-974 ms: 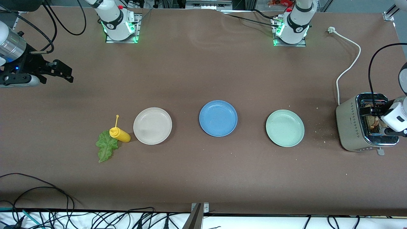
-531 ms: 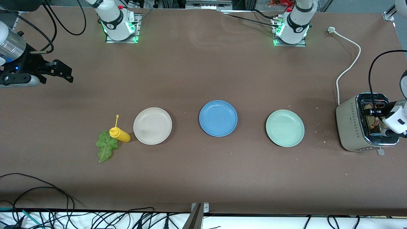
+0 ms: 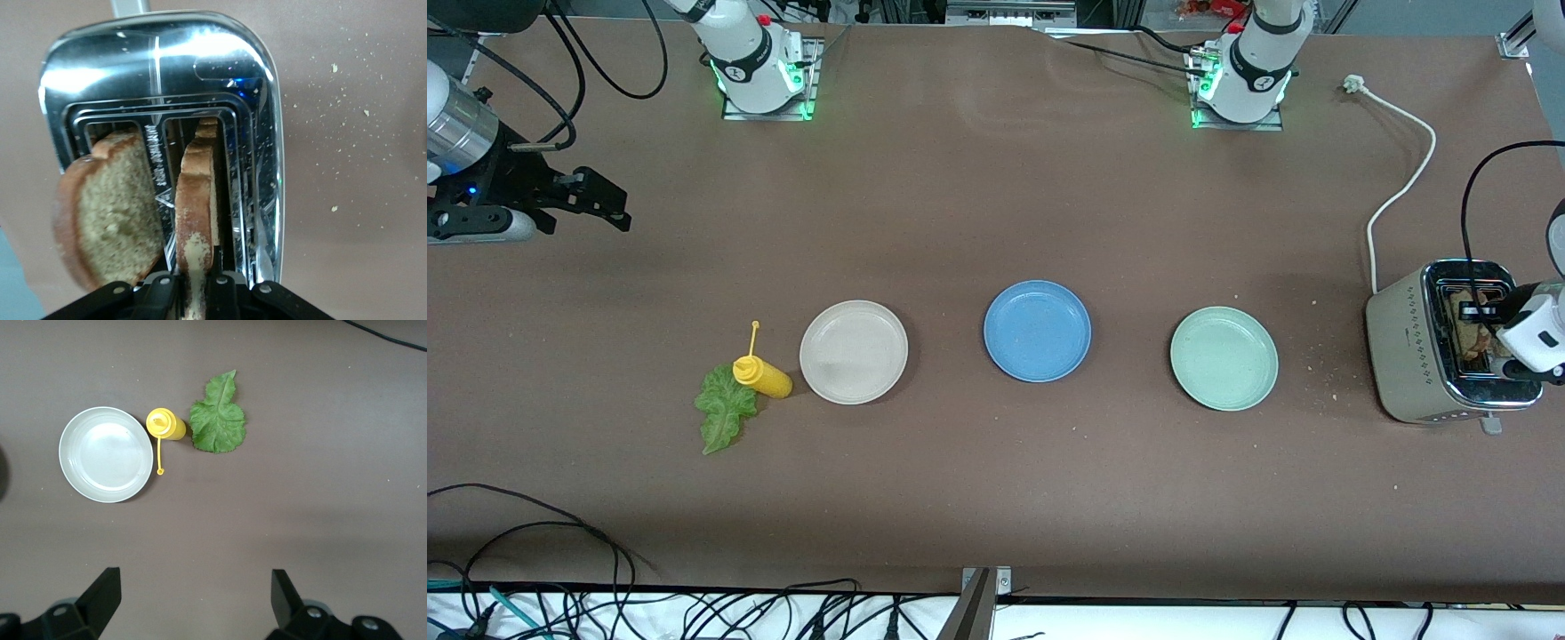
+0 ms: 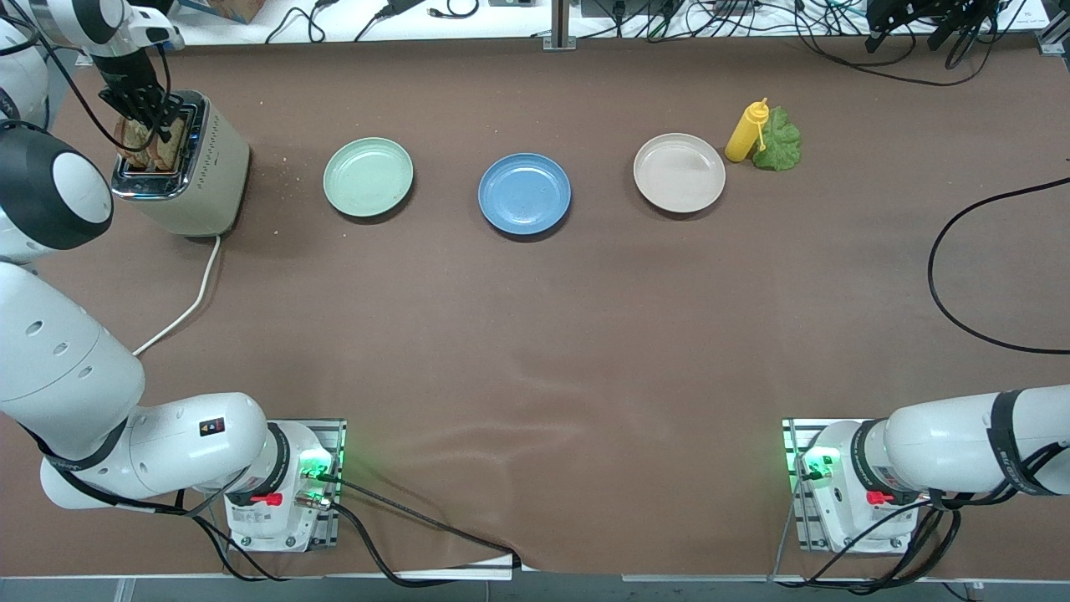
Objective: Make sandwich in blue plate with both arms
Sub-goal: 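Lower the left gripper onto a bread slice in the toaster and grasp, then lift the bread slice with the left gripper and carry it over the blue plate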
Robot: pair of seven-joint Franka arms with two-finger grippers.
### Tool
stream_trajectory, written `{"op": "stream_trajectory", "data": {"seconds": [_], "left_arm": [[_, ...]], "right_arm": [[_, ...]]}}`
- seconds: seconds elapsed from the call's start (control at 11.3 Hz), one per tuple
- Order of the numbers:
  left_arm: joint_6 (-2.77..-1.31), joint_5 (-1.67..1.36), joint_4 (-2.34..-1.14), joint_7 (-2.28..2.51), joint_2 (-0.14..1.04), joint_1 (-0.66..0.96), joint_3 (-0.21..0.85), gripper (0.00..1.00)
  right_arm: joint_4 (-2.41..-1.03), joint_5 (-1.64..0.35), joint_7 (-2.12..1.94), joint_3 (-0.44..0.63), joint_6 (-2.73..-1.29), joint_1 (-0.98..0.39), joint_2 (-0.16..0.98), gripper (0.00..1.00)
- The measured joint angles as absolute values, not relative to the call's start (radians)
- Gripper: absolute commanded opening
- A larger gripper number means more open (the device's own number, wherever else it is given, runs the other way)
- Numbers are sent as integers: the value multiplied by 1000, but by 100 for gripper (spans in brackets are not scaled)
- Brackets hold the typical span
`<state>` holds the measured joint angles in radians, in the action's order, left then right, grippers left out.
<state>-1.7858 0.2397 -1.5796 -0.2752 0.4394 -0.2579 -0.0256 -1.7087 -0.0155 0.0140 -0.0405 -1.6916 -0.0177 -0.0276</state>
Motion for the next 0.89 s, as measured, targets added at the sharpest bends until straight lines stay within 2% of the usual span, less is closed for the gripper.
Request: {"op": "stream_trajectory", "data": {"seconds": [0.27, 0.44, 0.71, 0.89], "left_arm": [[-1680, 244, -1535, -302, 384, -261, -20, 0], [-1555, 244, -1489, -308, 322, -260, 8, 0], [-1354, 221, -1395, -307, 281, -256, 136, 0], [-1296, 109, -1383, -294, 282, -249, 208, 0]], "right_arm": [[-1709, -15, 14, -32, -1685, -14, -20, 100], [-1708, -9, 14, -31, -1681, -14, -18, 100], [-1708, -9, 14, -12, -1673, 0, -5, 100], [-1698, -9, 14, -11, -1673, 1, 0, 100]]}}
